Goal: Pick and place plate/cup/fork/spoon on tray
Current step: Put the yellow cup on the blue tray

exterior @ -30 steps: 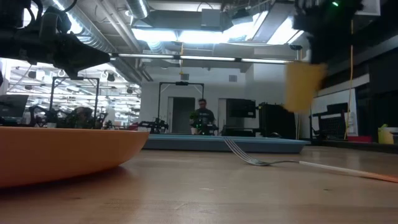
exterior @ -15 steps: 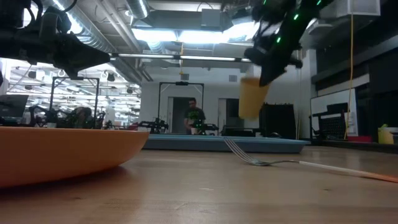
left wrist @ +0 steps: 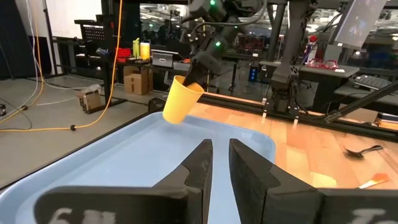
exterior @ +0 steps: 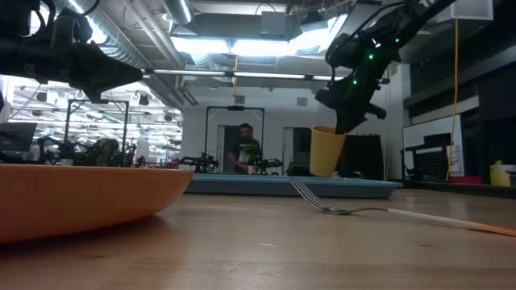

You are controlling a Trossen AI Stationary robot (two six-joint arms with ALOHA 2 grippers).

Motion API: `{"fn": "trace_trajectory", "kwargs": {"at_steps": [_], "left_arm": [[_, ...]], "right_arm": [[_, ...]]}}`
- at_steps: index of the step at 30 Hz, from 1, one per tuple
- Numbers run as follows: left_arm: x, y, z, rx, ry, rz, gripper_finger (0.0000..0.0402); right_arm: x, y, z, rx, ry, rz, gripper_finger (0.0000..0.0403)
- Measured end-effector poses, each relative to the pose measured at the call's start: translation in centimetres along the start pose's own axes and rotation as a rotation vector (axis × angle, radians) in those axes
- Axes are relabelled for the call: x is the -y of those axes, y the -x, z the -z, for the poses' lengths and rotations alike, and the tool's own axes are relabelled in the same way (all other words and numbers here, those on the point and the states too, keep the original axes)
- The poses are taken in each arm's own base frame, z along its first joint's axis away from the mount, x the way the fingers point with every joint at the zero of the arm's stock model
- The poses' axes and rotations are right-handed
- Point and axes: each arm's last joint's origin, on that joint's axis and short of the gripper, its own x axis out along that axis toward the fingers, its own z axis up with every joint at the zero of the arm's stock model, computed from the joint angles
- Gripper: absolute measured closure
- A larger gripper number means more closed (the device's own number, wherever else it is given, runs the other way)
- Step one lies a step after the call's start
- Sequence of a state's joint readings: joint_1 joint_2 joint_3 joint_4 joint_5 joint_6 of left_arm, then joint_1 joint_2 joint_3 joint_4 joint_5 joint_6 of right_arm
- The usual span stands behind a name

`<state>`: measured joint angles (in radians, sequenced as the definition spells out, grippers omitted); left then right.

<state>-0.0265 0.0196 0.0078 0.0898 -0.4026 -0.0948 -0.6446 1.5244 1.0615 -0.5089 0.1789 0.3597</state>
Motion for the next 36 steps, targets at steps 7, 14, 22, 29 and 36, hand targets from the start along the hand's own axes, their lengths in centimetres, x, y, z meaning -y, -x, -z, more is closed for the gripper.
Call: {"fn": "trace_trajectory", "kwargs": {"at_steps": [7, 14, 22, 29, 36], "left_arm": [[0.0, 0.0, 0.0, 0.000, 0.000, 0.000, 0.0354], [0.0, 0.0, 0.0, 0.000, 0.000, 0.000, 0.0354], [0.0, 0.0, 0.0, 0.000, 0.000, 0.000, 0.0354], [0.0, 0.0, 0.0, 0.000, 0.000, 0.000, 0.0354], [0.0, 0.0, 0.0, 0.000, 0.000, 0.000, 0.0354]], "right_arm": [[0.0, -1.3, 0.4, -0.053, 0.006, -0.003, 0.0399], [0.0, -1.8, 0.6, -0.075, -0.009, 0.006, 0.0358], [0.0, -1.8, 0.6, -0.075, 0.045, 0.005, 0.0341], [-0.2, -1.8, 0.1, -0.029, 0.052, -0.003, 0.0313], [-0.1, -1.8, -0.1, 0.007, 0.051, 0.033, 0.0305]]}}
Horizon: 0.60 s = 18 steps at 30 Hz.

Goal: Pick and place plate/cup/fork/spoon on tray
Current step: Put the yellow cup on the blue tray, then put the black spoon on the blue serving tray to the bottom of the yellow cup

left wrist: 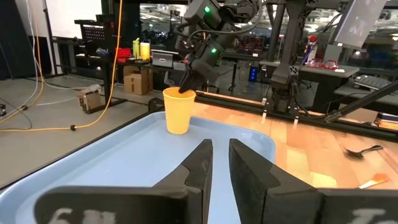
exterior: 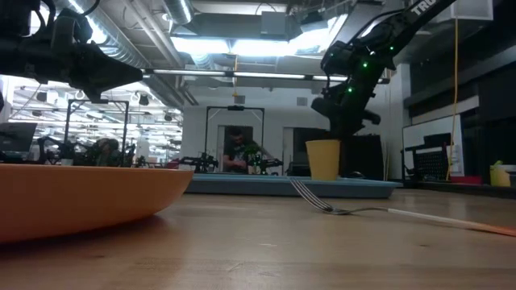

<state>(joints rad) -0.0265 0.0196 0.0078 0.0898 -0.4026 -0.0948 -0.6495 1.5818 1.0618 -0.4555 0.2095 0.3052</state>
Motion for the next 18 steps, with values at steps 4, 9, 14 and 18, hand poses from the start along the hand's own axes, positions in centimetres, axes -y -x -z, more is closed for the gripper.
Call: {"fn": "trace_trajectory", "kwargs": {"at_steps": [4, 9, 14, 18], "left_arm": [[0.0, 0.0, 0.0, 0.000, 0.000, 0.000, 0.0354], [0.0, 0.0, 0.0, 0.000, 0.000, 0.000, 0.0354], [0.0, 0.0, 0.0, 0.000, 0.000, 0.000, 0.0354], [0.0, 0.0, 0.0, 0.000, 0.000, 0.000, 0.0354]], "right_arm": [[0.1, 0.0, 0.0, 0.006, -0.001, 0.017, 0.0305], [0.2, 0.8, -0.4, 0.057, -0.010, 0.041, 0.0305], [0.4, 3.0, -0.9, 0.123, -0.029, 0.014, 0.0305], [-0.6, 4.8, -0.7, 0.124, -0.003, -0.144, 0.0305]]}}
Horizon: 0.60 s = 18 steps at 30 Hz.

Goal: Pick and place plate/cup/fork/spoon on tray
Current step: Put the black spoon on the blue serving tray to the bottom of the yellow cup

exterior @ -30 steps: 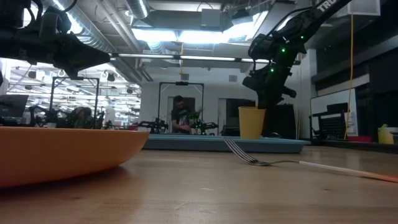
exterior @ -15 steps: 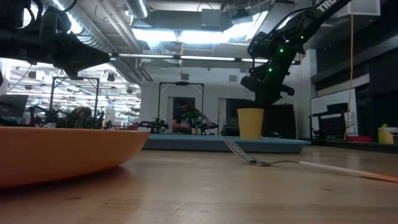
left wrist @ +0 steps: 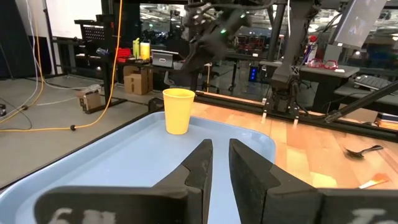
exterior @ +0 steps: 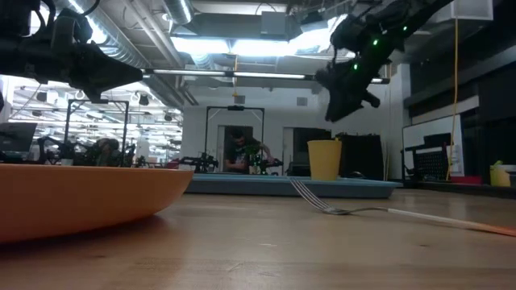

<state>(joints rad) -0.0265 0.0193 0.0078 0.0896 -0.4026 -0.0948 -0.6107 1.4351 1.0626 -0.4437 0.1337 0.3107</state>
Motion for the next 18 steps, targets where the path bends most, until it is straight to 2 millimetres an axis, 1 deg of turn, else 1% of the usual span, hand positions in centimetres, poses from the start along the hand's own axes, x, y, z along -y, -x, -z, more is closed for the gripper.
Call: {"fn": "trace_trajectory", "kwargs": {"at_steps": [5, 8, 10, 12, 15, 18], "left_arm": [[0.0, 0.0, 0.0, 0.000, 0.000, 0.000, 0.0354], [0.0, 0.0, 0.0, 0.000, 0.000, 0.000, 0.0354], [0.0, 0.0, 0.0, 0.000, 0.000, 0.000, 0.0354], [0.0, 0.0, 0.0, 0.000, 0.000, 0.000, 0.0354], [0.0, 0.0, 0.0, 0.000, 0.000, 0.000, 0.0354], [0.0, 0.0, 0.0, 0.000, 0.000, 0.000, 0.0354]], "right_arm": [[-2.7, 2.5, 0.9, -0.057, 0.062, -0.275, 0.0305], [-4.6, 4.4, 2.4, -0.131, 0.092, -0.352, 0.0305], [-5.7, 5.7, 3.6, -0.181, 0.080, -0.340, 0.0305], [-6.7, 7.0, 5.1, -0.233, 0.074, -0.289, 0.0305], [-8.3, 8.8, 7.9, -0.309, 0.077, -0.201, 0.0305], [-10.2, 10.6, 10.4, -0.336, 0.110, -0.191, 0.0305]]}}
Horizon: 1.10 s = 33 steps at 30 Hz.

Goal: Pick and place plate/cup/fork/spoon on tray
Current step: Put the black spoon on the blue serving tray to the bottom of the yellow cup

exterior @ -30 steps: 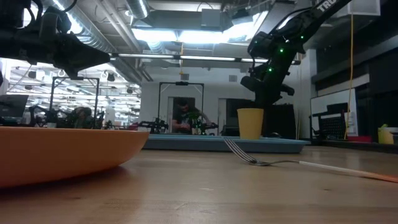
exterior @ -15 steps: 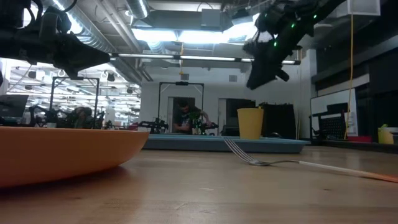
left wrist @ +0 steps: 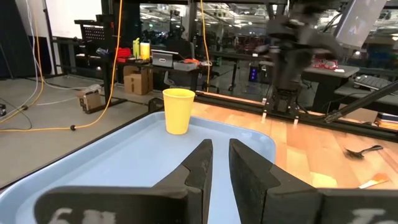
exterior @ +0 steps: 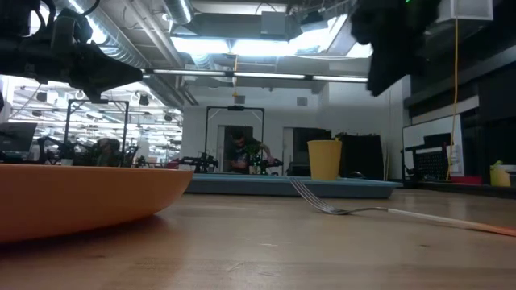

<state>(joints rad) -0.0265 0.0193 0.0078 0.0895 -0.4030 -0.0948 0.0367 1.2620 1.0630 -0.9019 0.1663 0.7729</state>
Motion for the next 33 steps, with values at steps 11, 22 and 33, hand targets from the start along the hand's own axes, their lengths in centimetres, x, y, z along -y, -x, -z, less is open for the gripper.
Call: {"fn": "trace_trajectory", "kwargs": {"at_steps": [11, 22, 33], "left_arm": [[0.0, 0.0, 0.0, 0.000, 0.000, 0.000, 0.0354], [0.0, 0.0, 0.0, 0.000, 0.000, 0.000, 0.0354], [0.0, 0.0, 0.0, 0.000, 0.000, 0.000, 0.0354]], "right_arm": [[-4.9, 1.4, 8.6, -0.014, 0.058, -0.013, 0.0305], [-6.6, 0.3, 16.3, -0.181, 0.018, -0.023, 0.0305], [-7.9, -1.7, 22.4, -0.308, 0.046, 0.076, 0.0305]]}}
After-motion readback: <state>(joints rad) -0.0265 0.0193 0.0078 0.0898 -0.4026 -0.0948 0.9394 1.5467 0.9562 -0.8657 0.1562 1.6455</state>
